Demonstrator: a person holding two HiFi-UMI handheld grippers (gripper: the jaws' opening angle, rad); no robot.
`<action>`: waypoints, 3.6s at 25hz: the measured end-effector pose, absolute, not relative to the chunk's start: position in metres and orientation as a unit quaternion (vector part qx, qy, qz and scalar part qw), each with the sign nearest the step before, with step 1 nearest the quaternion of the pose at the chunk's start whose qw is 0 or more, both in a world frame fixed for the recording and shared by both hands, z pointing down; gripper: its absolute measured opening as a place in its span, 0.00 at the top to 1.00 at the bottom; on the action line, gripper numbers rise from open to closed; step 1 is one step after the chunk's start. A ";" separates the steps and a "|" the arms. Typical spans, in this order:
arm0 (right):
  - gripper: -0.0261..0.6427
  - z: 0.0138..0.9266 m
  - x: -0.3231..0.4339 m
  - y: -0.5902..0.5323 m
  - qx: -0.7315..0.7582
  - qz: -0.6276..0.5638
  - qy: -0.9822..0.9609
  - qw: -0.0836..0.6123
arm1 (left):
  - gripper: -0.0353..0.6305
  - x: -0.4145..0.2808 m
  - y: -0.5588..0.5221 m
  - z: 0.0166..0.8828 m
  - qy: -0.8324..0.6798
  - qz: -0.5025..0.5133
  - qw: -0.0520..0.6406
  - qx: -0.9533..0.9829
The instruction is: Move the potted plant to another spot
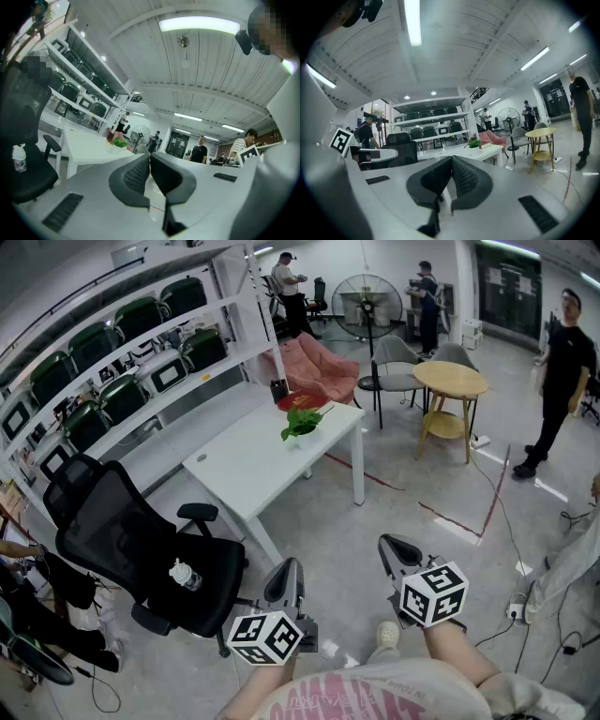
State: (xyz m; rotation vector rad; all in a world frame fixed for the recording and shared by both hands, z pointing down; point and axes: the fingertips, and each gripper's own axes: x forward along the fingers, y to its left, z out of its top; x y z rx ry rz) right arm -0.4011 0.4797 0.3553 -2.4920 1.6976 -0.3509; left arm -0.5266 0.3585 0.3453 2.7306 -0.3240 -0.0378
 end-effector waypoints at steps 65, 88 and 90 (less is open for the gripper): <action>0.94 0.400 -0.111 0.208 -0.787 -0.220 0.567 0.101 | 0.91 -0.288 0.100 0.383 -0.167 0.000 0.242 0.956; 0.94 0.437 -0.039 0.180 -0.747 -0.244 0.601 0.147 | 0.91 -0.197 0.073 0.418 -0.177 0.026 0.257 0.950; 0.94 0.443 -0.034 0.177 -0.750 -0.250 0.596 0.142 | 0.91 -0.190 0.072 0.422 -0.170 0.032 0.259 0.950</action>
